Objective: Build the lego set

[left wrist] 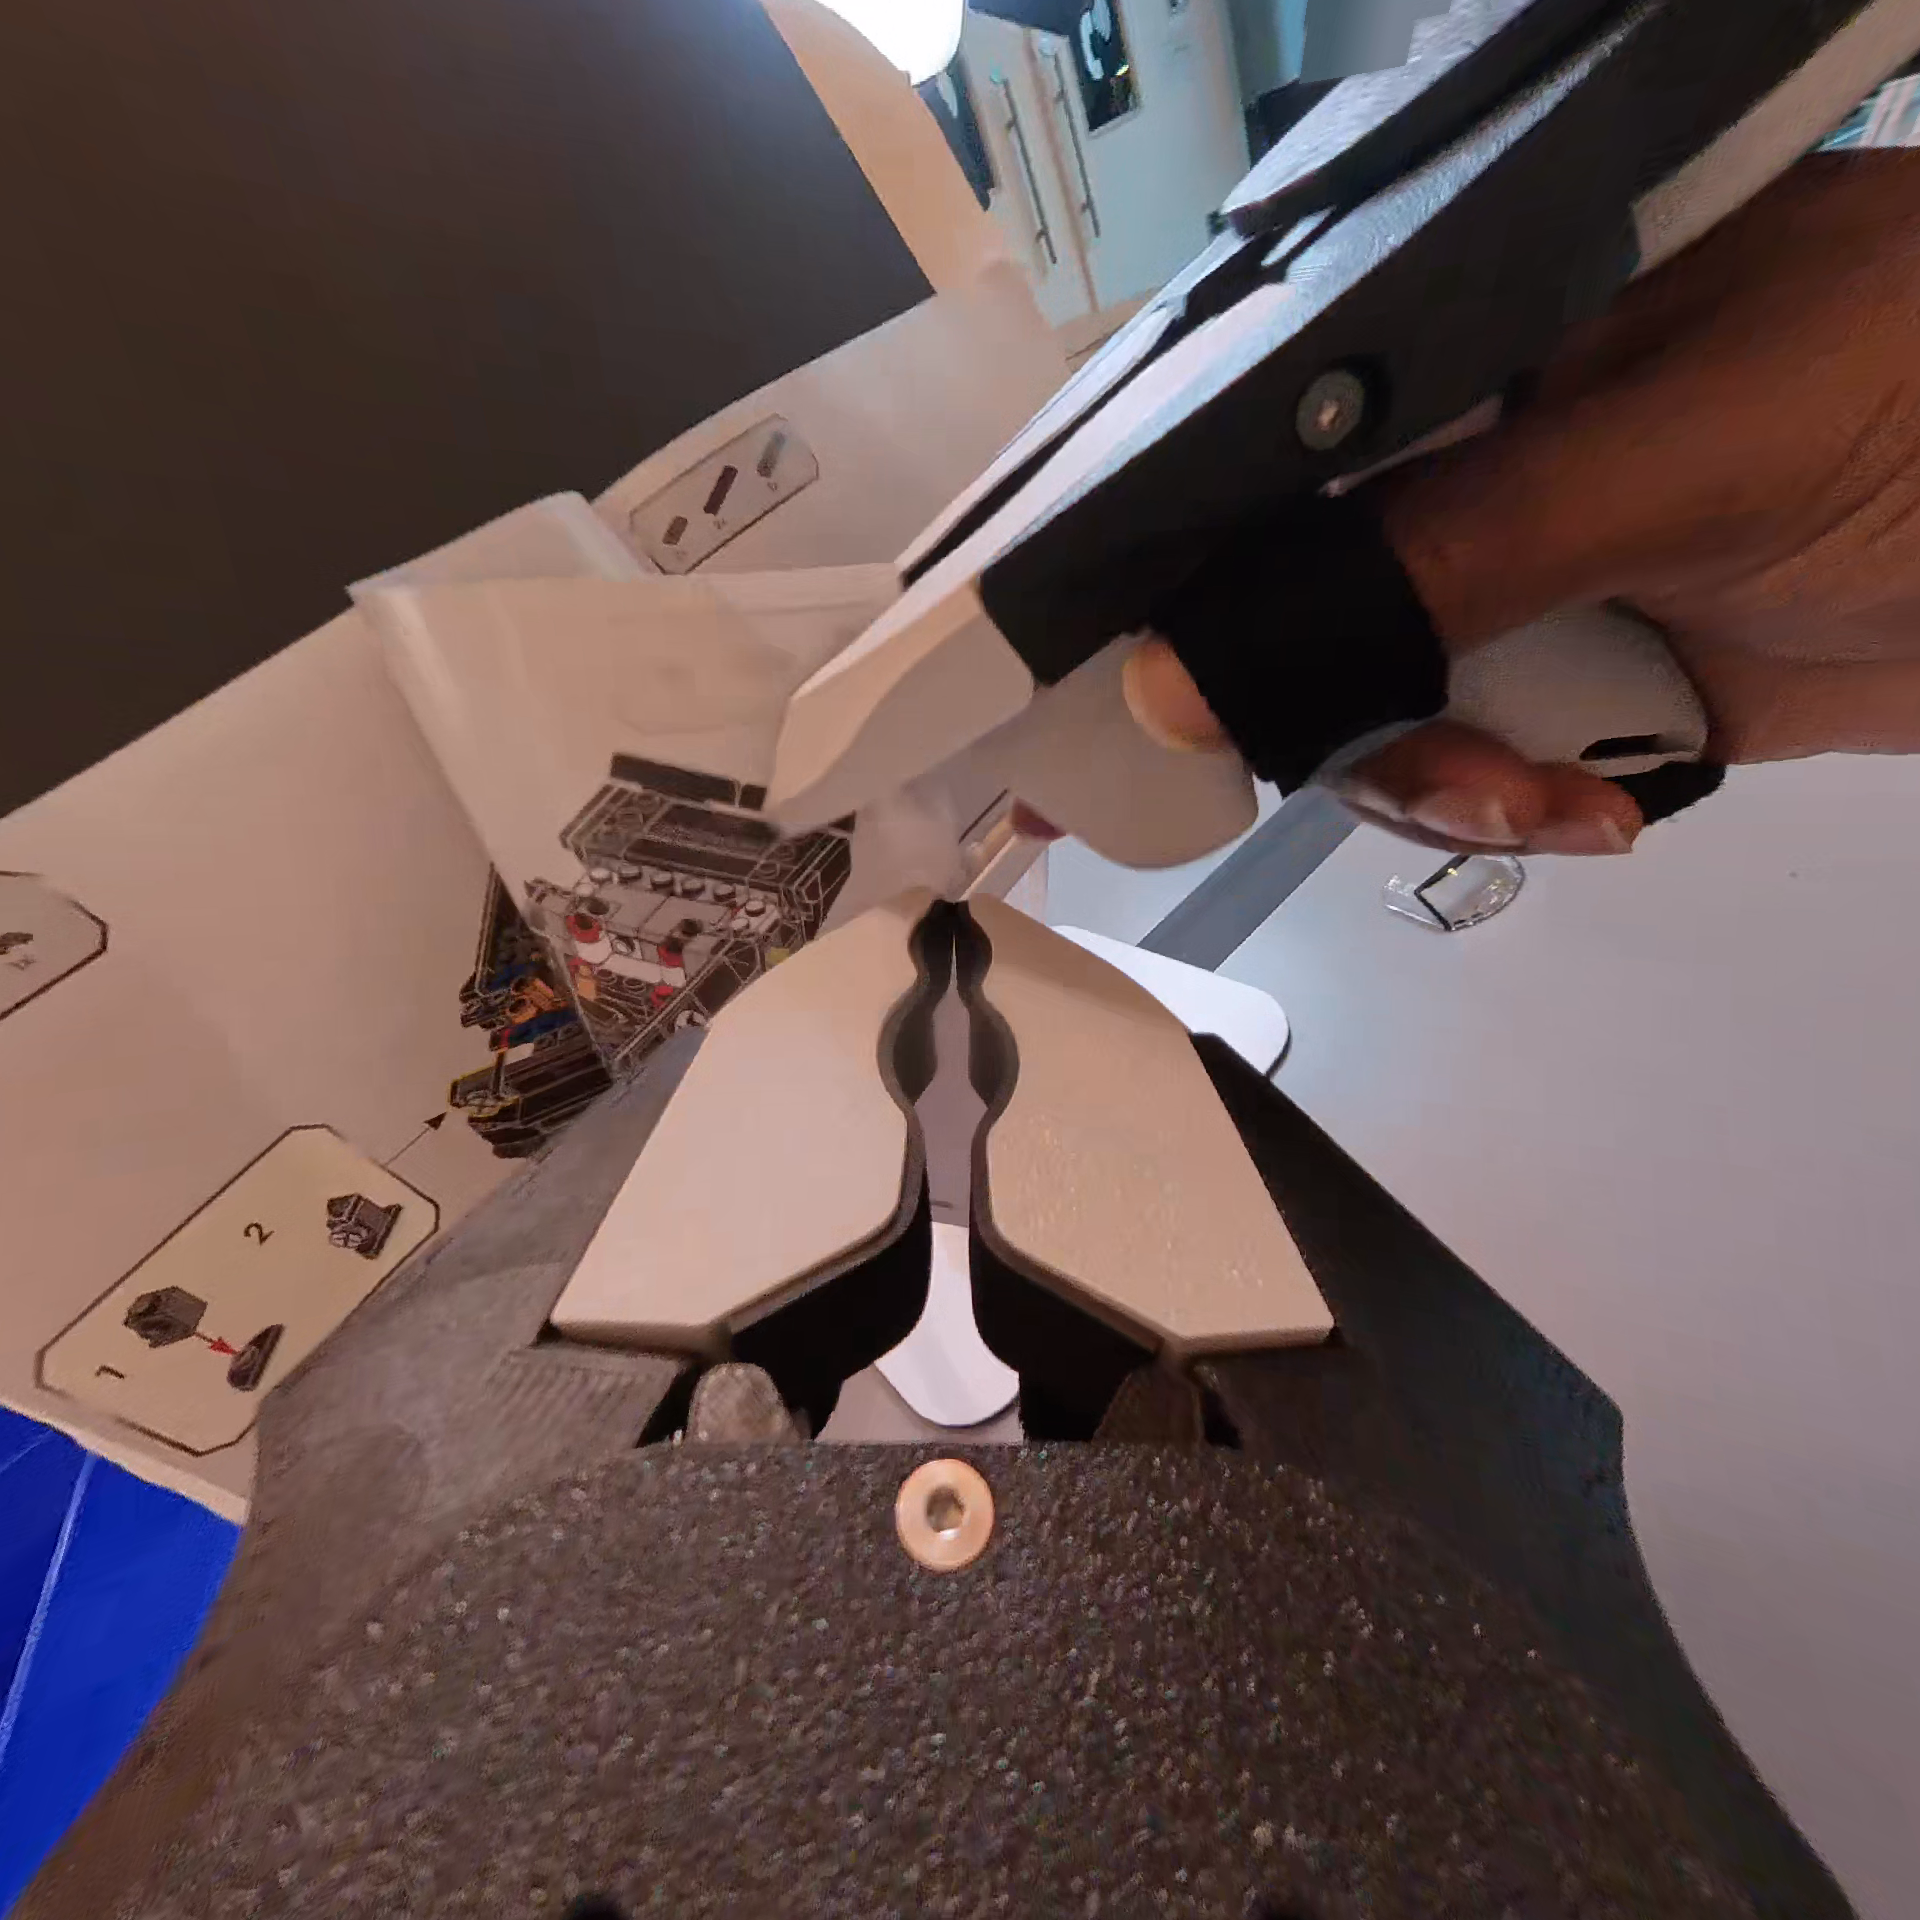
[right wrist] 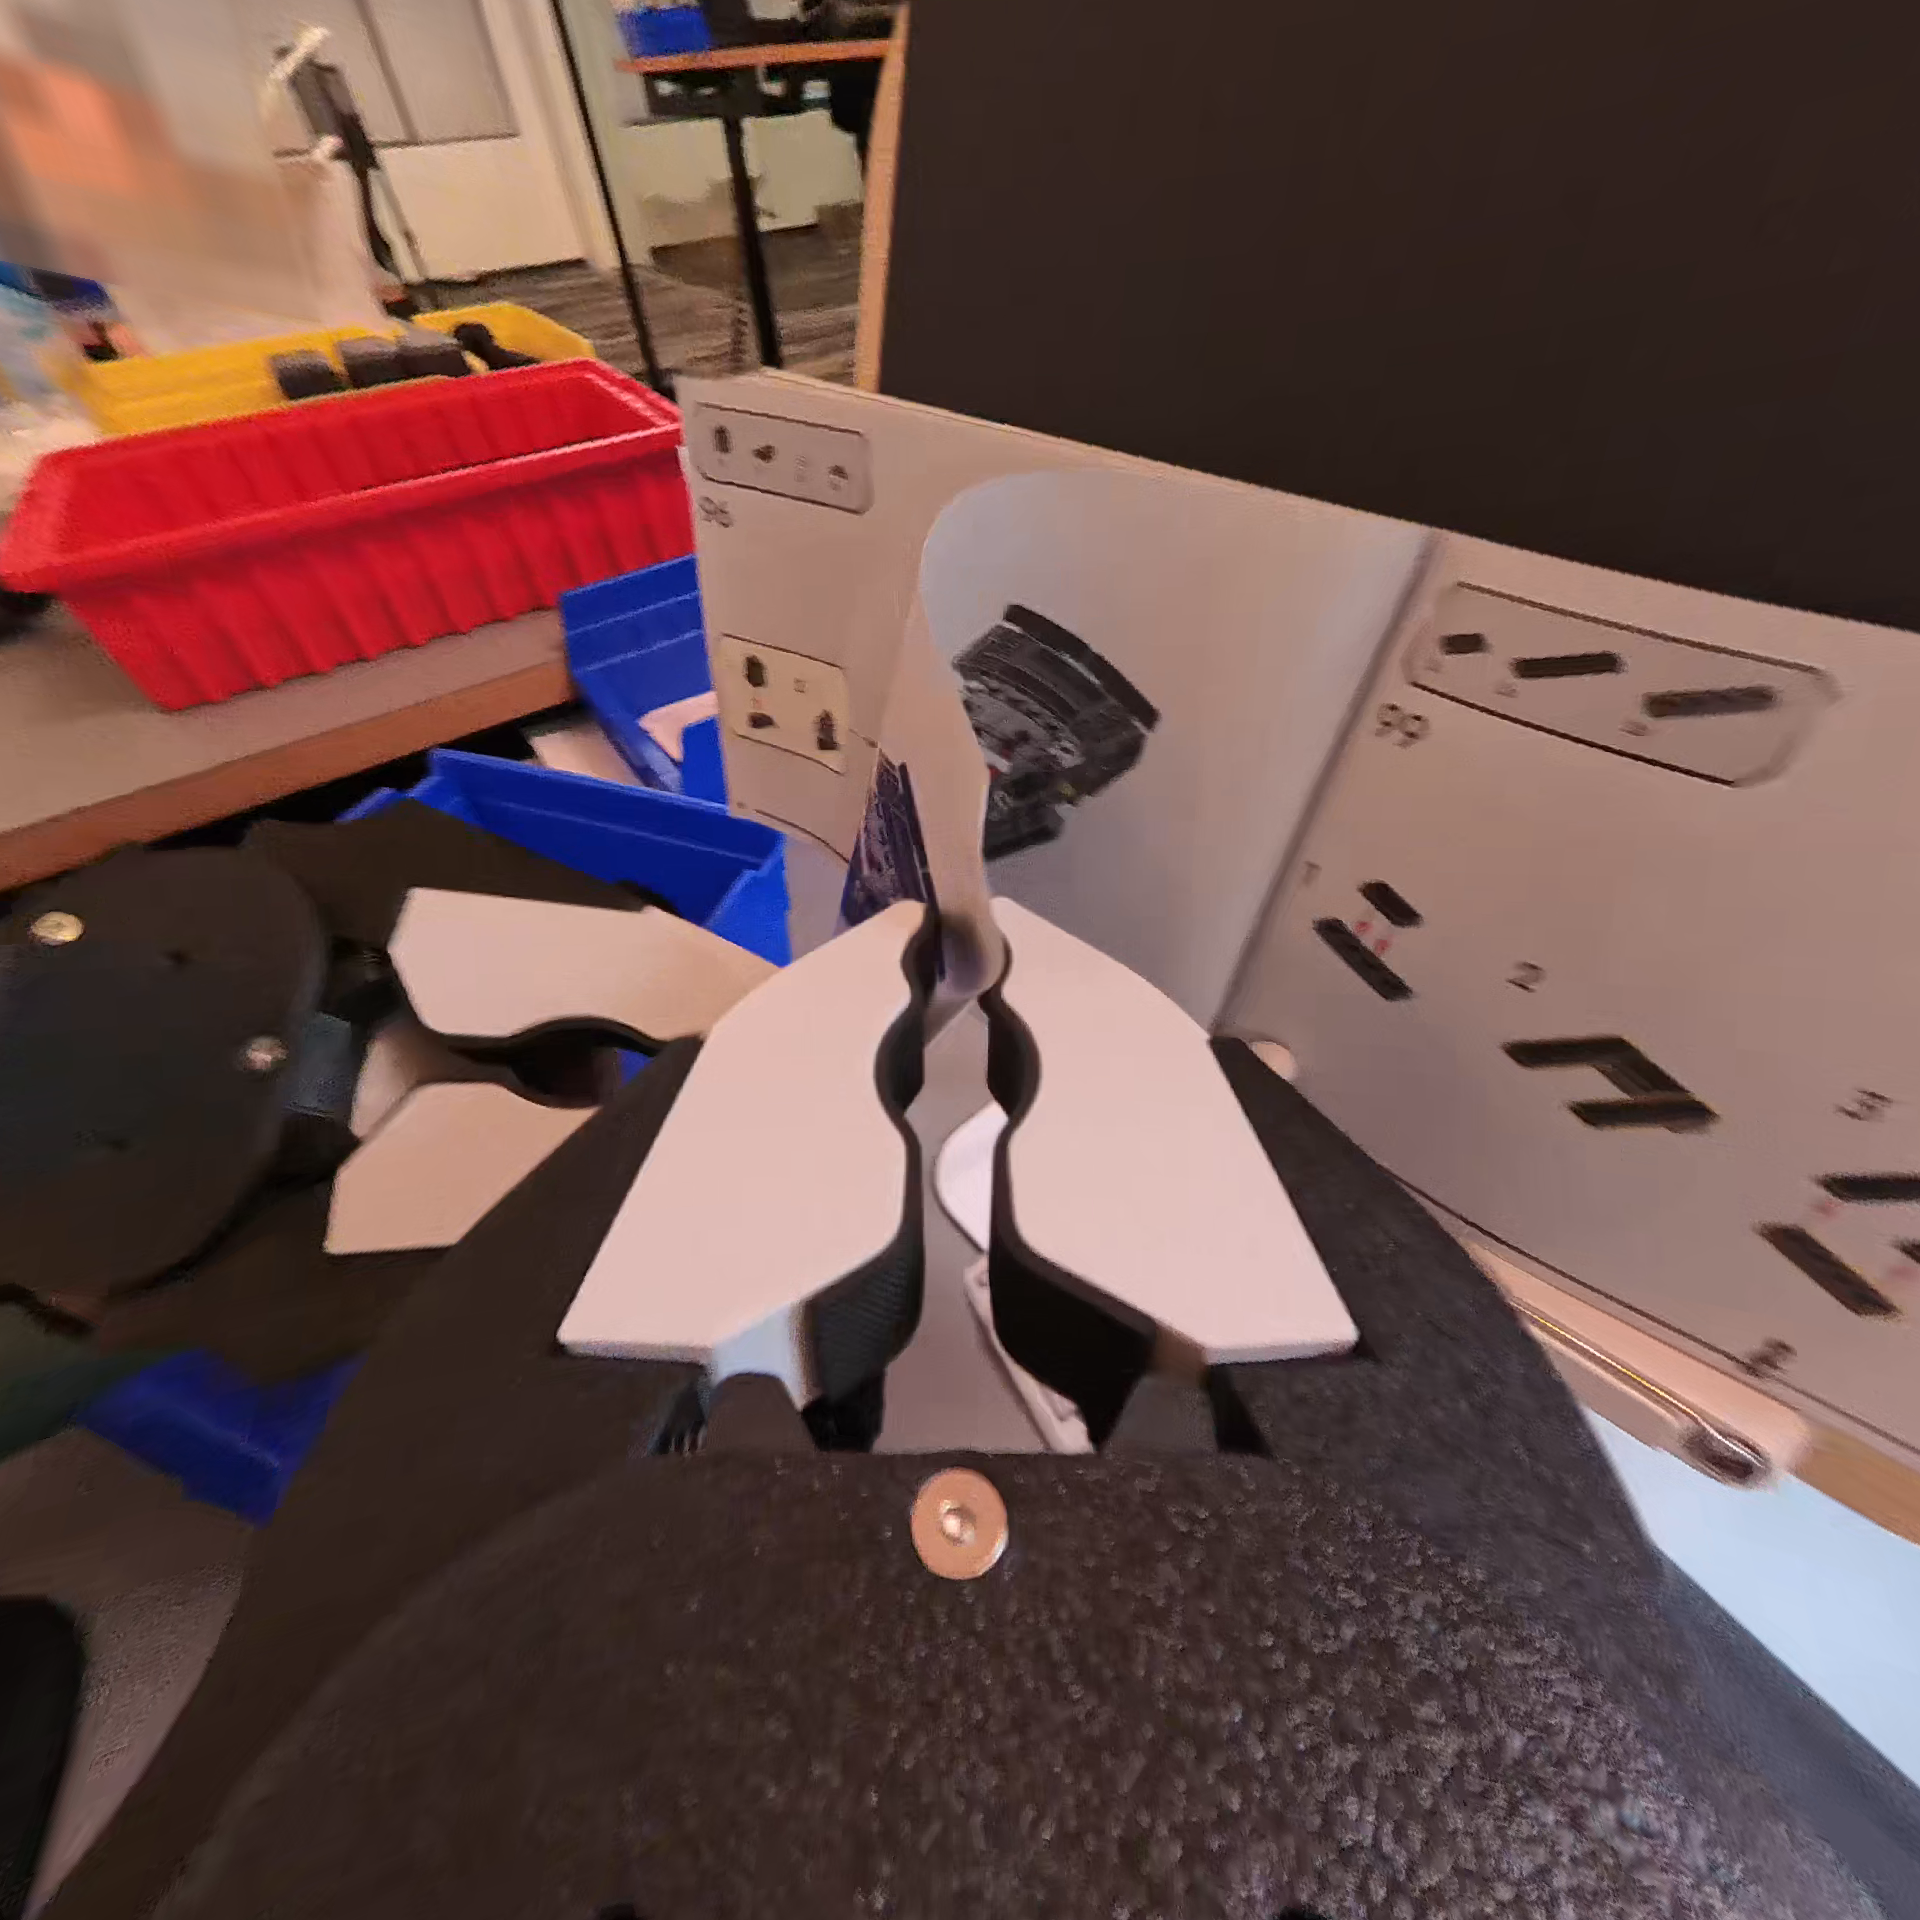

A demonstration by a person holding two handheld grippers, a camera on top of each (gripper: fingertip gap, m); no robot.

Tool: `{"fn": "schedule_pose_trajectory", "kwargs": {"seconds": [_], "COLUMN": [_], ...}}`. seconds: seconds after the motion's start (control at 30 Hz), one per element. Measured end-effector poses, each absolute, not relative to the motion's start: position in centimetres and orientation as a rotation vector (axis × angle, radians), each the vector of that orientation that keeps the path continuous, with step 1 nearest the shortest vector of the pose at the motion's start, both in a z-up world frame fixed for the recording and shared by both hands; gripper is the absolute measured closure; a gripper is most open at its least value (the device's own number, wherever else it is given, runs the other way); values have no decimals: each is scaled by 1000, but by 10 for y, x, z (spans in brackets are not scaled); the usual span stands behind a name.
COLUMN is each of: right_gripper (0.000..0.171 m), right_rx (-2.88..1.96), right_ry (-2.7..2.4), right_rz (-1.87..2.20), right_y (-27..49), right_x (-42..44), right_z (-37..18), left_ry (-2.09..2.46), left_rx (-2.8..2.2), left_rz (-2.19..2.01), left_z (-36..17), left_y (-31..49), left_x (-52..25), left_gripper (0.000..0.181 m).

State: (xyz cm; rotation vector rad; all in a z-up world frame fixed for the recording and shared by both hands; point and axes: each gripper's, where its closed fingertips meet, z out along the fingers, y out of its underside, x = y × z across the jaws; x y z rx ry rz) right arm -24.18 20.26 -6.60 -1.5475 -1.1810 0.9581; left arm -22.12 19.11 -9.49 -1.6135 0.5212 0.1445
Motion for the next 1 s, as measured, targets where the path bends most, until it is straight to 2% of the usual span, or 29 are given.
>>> {"fn": "schedule_pose_trajectory", "kwargs": {"seconds": [0.03, 0.13, 0.33, 0.6, 1.0], "right_gripper": [170, 171, 171, 171, 171], "right_rx": [-1540, -1502, -1471, -1516, -1526], "right_ry": [-1170, -1132, -1162, -1212, -1222], "right_rz": [928, 904, 828, 739, 714], "right_y": [207, 218, 258, 293, 299], "right_x": [-237, -220, -194, -173, -169], "right_z": [-68, -66, -50, -48, -48], "left_ry": [516, 495, 441, 398, 370], "left_rx": [-1613, -1608, -1658, -1694, -1713], "left_rz": [147, 104, 22, 34, 42], "left_z": [-96, -95, -105, -113, -116], "left_y": [191, 185, 174, 175, 179], "left_x": [-221, -216, -218, -232, -240], "left_gripper": [181, 178, 156, 153, 153]}}
